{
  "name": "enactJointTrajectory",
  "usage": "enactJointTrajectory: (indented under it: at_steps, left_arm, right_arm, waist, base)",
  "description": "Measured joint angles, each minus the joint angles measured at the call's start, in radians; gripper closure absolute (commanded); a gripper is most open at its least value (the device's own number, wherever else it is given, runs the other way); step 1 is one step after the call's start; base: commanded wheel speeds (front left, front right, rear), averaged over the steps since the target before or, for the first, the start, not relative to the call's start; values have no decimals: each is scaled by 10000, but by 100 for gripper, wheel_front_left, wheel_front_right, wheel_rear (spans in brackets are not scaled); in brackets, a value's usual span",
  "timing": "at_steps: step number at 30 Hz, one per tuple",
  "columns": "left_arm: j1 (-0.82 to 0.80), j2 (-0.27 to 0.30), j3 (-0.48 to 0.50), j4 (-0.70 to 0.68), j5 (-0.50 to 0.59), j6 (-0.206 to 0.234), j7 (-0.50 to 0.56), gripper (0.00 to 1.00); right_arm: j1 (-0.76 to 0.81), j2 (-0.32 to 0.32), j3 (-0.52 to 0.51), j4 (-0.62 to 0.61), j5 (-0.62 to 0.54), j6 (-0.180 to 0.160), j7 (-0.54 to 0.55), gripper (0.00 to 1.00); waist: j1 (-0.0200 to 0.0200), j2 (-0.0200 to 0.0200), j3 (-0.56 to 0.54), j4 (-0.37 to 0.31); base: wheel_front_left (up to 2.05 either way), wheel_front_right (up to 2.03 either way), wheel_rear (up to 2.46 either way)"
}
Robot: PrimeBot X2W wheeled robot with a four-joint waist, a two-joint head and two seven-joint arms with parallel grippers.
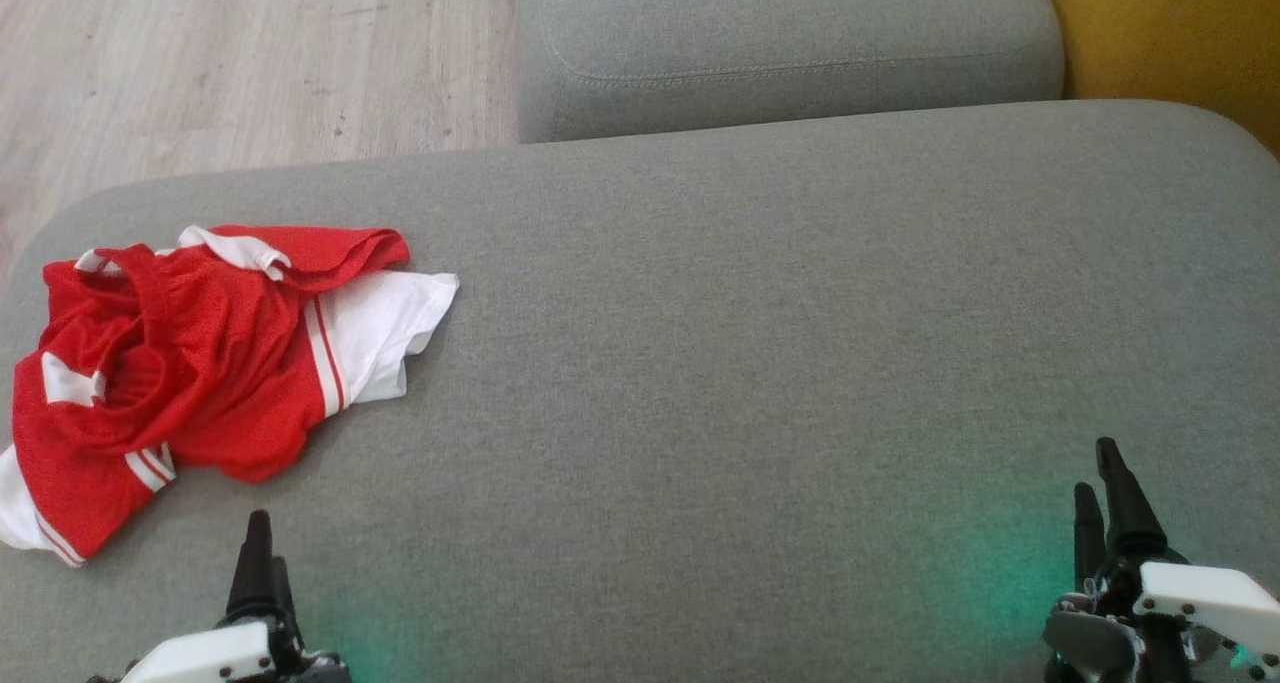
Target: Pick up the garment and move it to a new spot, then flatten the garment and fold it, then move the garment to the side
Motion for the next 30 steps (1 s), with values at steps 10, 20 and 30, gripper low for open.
enactJointTrajectory:
  at_steps: [10, 20, 30]
  left_arm:
    - [3, -4, -244, -387, 1327, 96, -272, 0]
    - [20, -2, -497, -809, 2826, 479, -533, 0]
    - [128, 0, -819, -1124, 4351, 662, -830, 0]
  right_arm:
    - [2, 0, 163, -46, -1590, 0, -351, 0]
    - [7, 0, 389, -345, -2978, 0, -610, 0]
    - [14, -2, 761, -537, -4466, 0, -892, 0]
  waist:
    - [0, 0, -81, 8]
    - [0, 0, -164, 24]
    - [0, 0, -292, -29]
  base:
    - [0, 0, 0]
    - [0, 0, 0]
    - [0, 0, 0]
